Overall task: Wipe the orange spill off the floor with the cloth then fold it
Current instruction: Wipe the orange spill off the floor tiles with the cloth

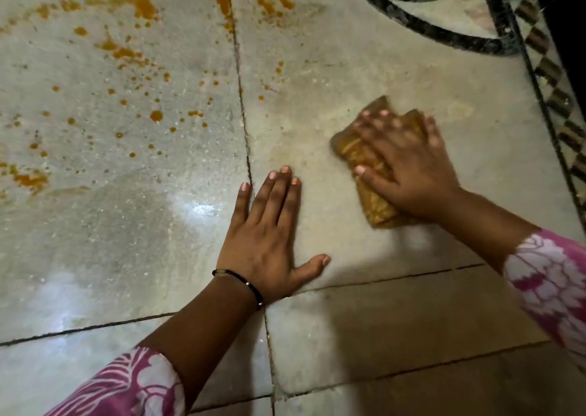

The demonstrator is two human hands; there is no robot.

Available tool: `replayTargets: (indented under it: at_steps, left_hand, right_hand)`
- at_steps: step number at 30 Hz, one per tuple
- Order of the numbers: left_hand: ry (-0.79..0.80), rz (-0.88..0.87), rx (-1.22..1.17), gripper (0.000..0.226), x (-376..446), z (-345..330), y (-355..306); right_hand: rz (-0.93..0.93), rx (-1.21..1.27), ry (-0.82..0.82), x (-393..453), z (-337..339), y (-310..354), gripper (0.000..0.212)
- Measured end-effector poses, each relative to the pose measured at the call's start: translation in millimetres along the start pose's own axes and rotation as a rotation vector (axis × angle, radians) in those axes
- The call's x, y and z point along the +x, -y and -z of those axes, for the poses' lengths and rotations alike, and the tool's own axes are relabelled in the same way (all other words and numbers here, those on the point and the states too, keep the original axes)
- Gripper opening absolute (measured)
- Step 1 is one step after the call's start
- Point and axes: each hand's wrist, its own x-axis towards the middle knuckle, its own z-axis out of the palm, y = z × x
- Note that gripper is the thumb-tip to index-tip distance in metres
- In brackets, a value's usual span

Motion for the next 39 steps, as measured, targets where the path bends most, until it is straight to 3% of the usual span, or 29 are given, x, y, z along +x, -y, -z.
replayTargets:
  at_steps: [3,7,11,14,18,21,24,26,30,34,39]
  left_hand:
    - [0.016,0.001,-0.005,0.103,0.1,1.3,-0.1]
    - [0.039,0.008,0.006,0.103,-0.8,2.7,-0.8]
    - [0.03,0.003,0.008,0.103,0.2,4.3,-1.7]
    - [0.013,0.0,0.003,0.103,-0.8,2.4,-1.7]
    - [-0.002,-0.007,-0.009,0.103,0.3,0.8,-0.7]
    - [0.018,-0.003,-0.001,0.103,0.4,1.6,-0.2]
    - [0.032,0.003,0.0,0.104,-0.7,3.9,-1.2]
    - [0.032,0.004,0.006,0.104,-0.5,4.4,-2.2]
    - [0.024,0.005,0.012,0.104,-0.1,3.8,-1.1]
    - [0.014,0.001,0.002,0.105,-1.0,1.5,-1.0]
    - [0.025,0.008,0.006,0.105,-0.9,1.7,-1.3]
  right_hand:
    - [-0.138,-0.038,-0.041,31.2,2.3,-21.9,0.074]
    - [-0.279,-0.001,-0.039,93.7,5.6,-2.2,0.069]
    - [0.007,0.009,-0.005,76.6,1.3,42.4,0.07]
    - [0.108,0.025,-0.013,18.5,-7.3,33.6,0.067]
    - [-0.152,0.052,-0.034,-24.3,-6.4,-32.6,0.071]
    - [-0.354,0.071,-0.041,12.5,1.8,-62.6,0.071]
    - [-0.487,0.081,-0.001,65.0,9.9,-50.0,0.066]
    - [-0.42,0.06,0.014,80.2,10.2,-22.5,0.063]
    - [-0.103,0.023,0.016,43.7,-2.6,26.3,0.068]
    - [0.066,-0.026,0.027,-28.8,-9.7,17.6,0.065]
    - [-0.393,0.053,-0.029,-57.5,-6.8,-41.5,0.067]
